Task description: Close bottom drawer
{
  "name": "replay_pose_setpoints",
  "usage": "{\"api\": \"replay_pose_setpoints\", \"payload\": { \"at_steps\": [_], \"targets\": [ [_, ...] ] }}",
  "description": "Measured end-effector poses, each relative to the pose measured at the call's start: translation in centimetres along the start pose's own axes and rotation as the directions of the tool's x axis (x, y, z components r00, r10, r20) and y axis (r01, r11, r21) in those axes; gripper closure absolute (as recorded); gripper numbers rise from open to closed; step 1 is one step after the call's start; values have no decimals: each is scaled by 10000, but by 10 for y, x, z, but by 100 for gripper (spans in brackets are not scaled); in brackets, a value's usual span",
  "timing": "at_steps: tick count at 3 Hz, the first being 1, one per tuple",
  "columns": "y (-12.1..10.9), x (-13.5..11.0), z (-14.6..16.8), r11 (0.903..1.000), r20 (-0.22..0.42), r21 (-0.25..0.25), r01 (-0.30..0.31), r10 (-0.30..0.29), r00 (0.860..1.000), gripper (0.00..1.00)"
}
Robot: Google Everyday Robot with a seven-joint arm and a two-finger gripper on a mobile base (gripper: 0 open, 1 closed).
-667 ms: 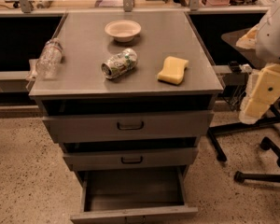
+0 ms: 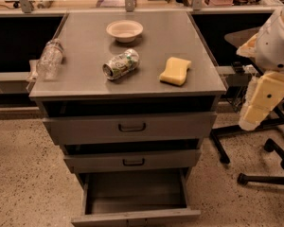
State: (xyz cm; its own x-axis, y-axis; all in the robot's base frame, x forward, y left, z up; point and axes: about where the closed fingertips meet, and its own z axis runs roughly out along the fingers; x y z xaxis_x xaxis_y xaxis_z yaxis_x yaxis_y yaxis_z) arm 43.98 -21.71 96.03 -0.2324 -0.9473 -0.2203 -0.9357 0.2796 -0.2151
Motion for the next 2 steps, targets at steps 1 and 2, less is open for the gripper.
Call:
{"api": "replay_pose_setpoints", "payload": {
  "at_steps": [1, 2],
  "targets": [
    [17, 3, 42, 9979, 653, -642, 88, -46, 9979, 0],
    [52, 27, 112, 9917, 1328, -1166, -548, 702, 9886, 0]
  ]
}}
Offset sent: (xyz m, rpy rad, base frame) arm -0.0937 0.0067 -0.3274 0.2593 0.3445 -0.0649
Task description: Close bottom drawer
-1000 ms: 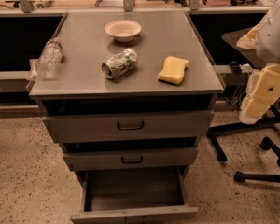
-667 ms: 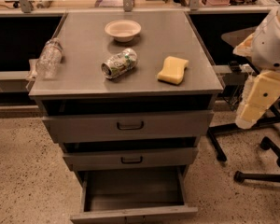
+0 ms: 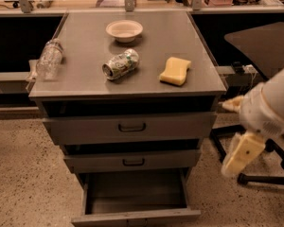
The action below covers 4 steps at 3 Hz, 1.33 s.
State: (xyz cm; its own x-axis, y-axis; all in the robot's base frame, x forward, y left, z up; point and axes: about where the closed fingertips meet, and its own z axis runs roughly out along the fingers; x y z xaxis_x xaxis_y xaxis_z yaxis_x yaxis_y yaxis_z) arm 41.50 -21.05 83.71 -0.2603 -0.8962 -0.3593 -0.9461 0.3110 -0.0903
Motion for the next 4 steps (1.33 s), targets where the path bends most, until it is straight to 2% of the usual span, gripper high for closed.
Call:
{"api": "replay_pose_setpoints", "payload": {
  "at_steps": [1, 2, 3, 4],
  "targets": [
    [24, 33, 49, 9989, -431, -356, -299, 284, 9987, 0],
    [28, 35, 52, 9986, -489, -443, -303, 282, 9984, 0],
    [28, 28, 79, 9969, 288, -786, 34, -11, 9996, 0],
    [33, 23, 153, 9908, 1237, -1133, 745, -603, 9905, 0]
  ]
}}
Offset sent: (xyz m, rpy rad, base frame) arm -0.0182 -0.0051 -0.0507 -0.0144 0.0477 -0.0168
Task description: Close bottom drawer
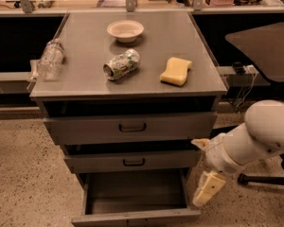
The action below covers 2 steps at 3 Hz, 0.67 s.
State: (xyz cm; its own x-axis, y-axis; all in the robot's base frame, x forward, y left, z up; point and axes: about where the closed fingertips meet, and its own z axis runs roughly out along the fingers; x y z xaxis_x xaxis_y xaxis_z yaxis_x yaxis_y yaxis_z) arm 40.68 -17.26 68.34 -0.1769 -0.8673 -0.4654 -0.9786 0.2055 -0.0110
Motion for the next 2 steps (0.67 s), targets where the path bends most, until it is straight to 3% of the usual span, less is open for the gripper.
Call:
{"api": "replay_pose_setpoints", "payload": {
  "at_steps": [1, 2],
  "targets": [
    [-13, 2, 66, 9977, 360, 355, 573, -585, 9976, 0],
    [-13, 2, 67, 9977, 359, 355, 573, -585, 9976, 0]
  ]
}}
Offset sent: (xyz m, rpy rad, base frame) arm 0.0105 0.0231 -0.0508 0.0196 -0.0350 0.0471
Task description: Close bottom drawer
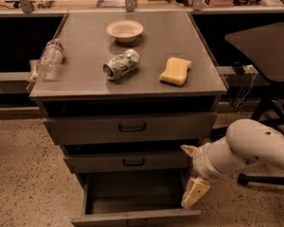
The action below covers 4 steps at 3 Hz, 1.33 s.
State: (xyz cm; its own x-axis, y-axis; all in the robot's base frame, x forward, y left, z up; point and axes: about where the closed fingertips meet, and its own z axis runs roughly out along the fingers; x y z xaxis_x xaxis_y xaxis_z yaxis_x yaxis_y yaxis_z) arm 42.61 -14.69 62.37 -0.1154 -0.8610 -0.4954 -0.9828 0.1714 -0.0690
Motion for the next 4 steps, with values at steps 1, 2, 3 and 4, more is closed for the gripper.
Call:
{"api": "replay_pose_setpoints", "payload": {
  "at_steps": [1, 2, 3, 4],
  "targets": [
    [0, 22, 48, 9994, -131, -280, 187, -191, 9997, 0],
    [10, 78, 158, 9959, -240, -816, 380, -401, 9989, 0],
    [18, 113, 212, 9931, 122, -1048, 525, -515, 9986, 0],
    [25, 126, 248, 9876, 408, -1406, 697, -646, 9971, 19]
  ]
}}
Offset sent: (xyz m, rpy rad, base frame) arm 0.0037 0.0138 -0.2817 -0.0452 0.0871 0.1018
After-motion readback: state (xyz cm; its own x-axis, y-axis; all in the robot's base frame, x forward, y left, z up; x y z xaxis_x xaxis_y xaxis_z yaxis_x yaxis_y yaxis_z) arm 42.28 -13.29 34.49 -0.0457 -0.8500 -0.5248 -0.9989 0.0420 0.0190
